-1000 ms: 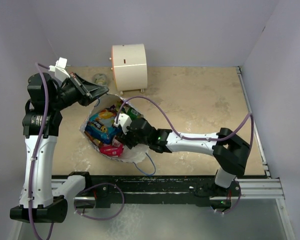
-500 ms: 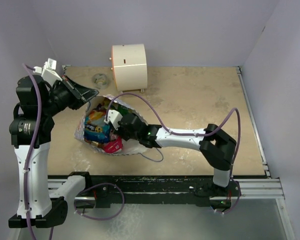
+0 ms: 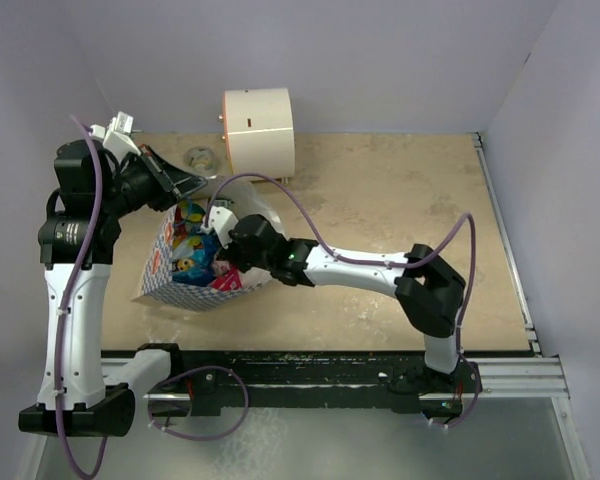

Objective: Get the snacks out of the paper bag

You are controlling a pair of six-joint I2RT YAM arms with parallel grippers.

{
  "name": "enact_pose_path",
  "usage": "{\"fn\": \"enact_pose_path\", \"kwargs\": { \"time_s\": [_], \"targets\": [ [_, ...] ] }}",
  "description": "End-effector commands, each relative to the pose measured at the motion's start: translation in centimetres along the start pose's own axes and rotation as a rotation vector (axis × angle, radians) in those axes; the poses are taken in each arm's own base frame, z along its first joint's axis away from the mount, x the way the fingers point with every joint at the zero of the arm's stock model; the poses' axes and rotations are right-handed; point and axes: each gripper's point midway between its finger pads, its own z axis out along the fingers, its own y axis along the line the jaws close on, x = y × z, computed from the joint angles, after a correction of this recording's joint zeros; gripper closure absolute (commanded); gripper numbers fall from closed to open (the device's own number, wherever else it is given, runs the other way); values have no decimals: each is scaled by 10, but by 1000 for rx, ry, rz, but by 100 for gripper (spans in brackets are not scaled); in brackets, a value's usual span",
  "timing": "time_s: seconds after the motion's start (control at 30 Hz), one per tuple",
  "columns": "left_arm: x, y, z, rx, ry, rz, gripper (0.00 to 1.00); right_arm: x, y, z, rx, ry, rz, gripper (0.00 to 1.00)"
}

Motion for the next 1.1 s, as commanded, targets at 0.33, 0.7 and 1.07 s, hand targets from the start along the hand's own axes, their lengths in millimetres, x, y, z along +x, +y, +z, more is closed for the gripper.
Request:
{"fn": "enact_pose_path", "kwargs": {
  "time_s": [0.33, 0.7, 1.07],
  "targets": [
    [-8, -62, -30, 258, -72, 147, 100, -132, -43, -94, 143, -371, 127, 100],
    [-2, -77, -32, 356, -28, 223, 100, -184, -93, -188, 353, -466, 214, 100],
    [6, -70, -35, 335, -7, 292, 100, -130, -144, -316, 649, -339, 401, 100]
  ]
}}
